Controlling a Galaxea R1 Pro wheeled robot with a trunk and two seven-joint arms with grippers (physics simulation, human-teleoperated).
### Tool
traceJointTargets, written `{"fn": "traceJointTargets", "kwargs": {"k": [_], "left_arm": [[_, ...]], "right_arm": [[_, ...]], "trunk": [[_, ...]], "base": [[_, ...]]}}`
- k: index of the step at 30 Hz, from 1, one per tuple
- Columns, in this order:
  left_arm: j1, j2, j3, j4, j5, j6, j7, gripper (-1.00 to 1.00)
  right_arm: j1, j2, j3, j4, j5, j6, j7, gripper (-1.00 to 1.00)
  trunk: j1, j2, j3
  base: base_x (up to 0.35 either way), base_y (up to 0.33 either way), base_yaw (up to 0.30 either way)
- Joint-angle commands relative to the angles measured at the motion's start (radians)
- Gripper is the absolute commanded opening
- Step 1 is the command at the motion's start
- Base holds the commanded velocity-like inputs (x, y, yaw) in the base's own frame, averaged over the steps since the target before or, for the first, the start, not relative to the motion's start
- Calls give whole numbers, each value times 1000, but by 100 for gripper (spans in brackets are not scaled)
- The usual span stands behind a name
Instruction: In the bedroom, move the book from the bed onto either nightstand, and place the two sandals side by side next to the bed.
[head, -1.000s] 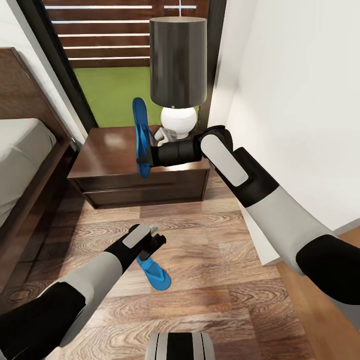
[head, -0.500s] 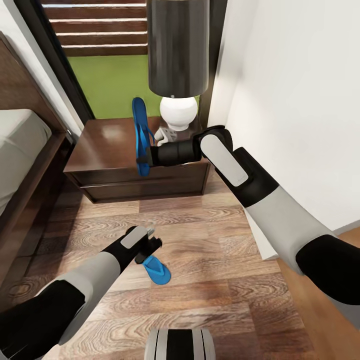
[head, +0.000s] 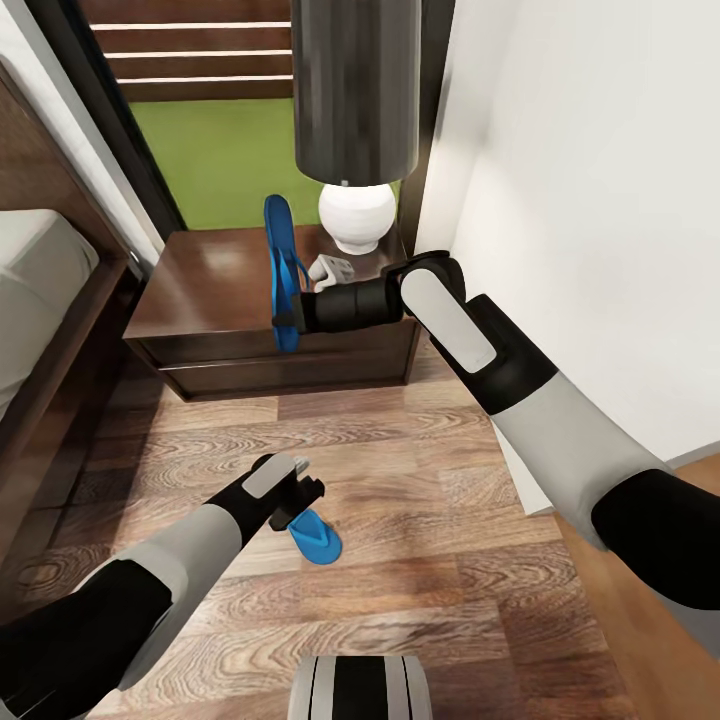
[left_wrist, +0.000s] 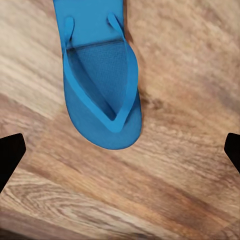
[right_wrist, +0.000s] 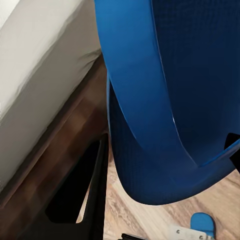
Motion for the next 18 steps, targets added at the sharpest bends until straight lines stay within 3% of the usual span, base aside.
{"fn": "traceJointTargets", "kwargs": {"k": [1,14,18], "left_arm": [[-1,1,-6,-1,3,3,5,100],[-1,0,-6,-2,5,4,0,100],[-1,0,-6,-3,6,3,-2,100]], "right_arm": [[-1,0,0,1,9,3,11,-100],[-1,0,0,1,9,3,11,-100],[-1,0,0,1,9,3,11,-100]], "trunk": [[0,0,-1],[0,0,-1],[2,-1,-16]], "base": [[0,0,0],[0,0,0],[0,0,0]]}}
